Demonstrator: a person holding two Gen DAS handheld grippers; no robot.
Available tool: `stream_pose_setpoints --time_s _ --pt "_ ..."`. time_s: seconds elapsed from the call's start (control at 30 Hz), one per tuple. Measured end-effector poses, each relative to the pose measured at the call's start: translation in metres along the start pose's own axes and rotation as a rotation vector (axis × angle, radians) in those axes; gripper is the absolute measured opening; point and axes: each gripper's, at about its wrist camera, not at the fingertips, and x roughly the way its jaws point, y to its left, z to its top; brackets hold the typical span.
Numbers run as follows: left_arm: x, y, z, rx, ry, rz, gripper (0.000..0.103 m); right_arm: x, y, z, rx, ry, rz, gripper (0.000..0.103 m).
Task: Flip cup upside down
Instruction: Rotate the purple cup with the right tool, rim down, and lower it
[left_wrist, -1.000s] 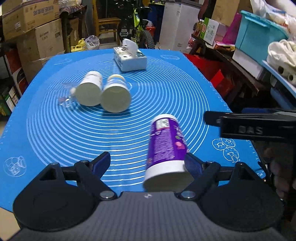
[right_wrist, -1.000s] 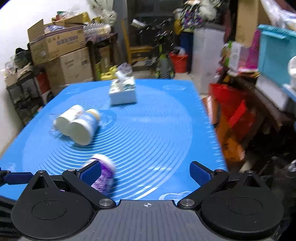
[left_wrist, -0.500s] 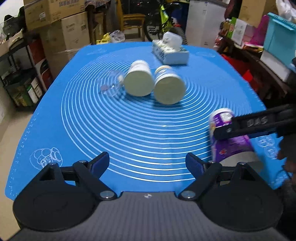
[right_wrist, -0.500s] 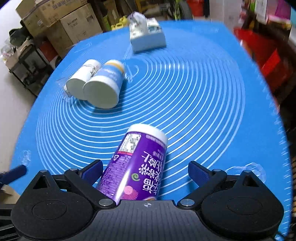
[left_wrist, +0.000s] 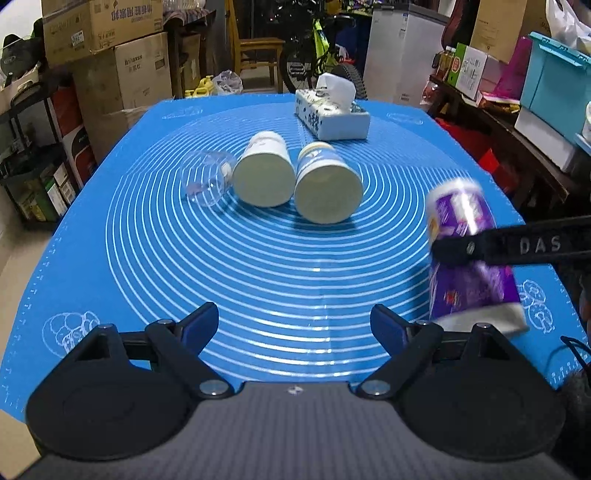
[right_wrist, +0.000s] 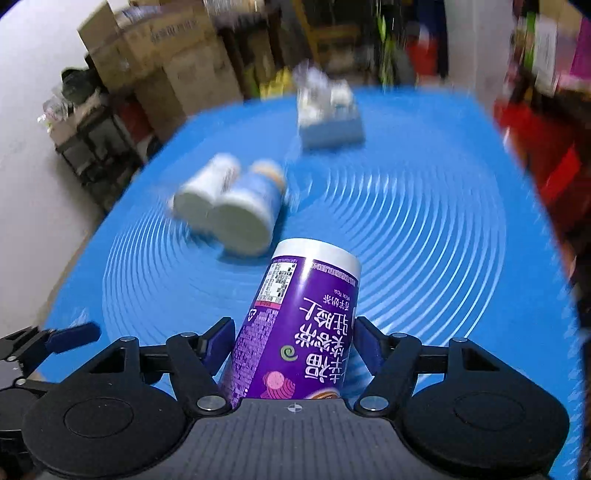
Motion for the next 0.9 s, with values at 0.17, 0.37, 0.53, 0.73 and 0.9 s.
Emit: stream_pose_setpoints --time_s 0.17,0.37,0.53,0.73,0.9 --pt "0.000 -0.003 0.005 -0.020 -0.041 -0.001 0.089 -0.018 0.006 -0.011 -0.100 -0.359 -0.126 0.071" --pt "0.004 -0.006 0.007 -0.023 -0.067 0.006 0.089 0.004 0.011 -0.042 -0.248 -0.538 -0.238 0.071" --pt "0.004 -0.010 0.004 -0.011 -0.084 0.014 0.089 0.016 0.013 -0.056 -0.292 -0.514 -0.236 0.070" --pt "0.001 -0.014 0.001 0.001 -0.091 0.005 0.089 -0.002 0.020 -0.066 -0.272 -0.461 -0.241 0.070" --pt "-0.004 -0.018 -0.002 0.003 -0.096 -0.006 0.089 -0.010 0.011 -0.068 -0.209 -0.414 -0.218 0.071"
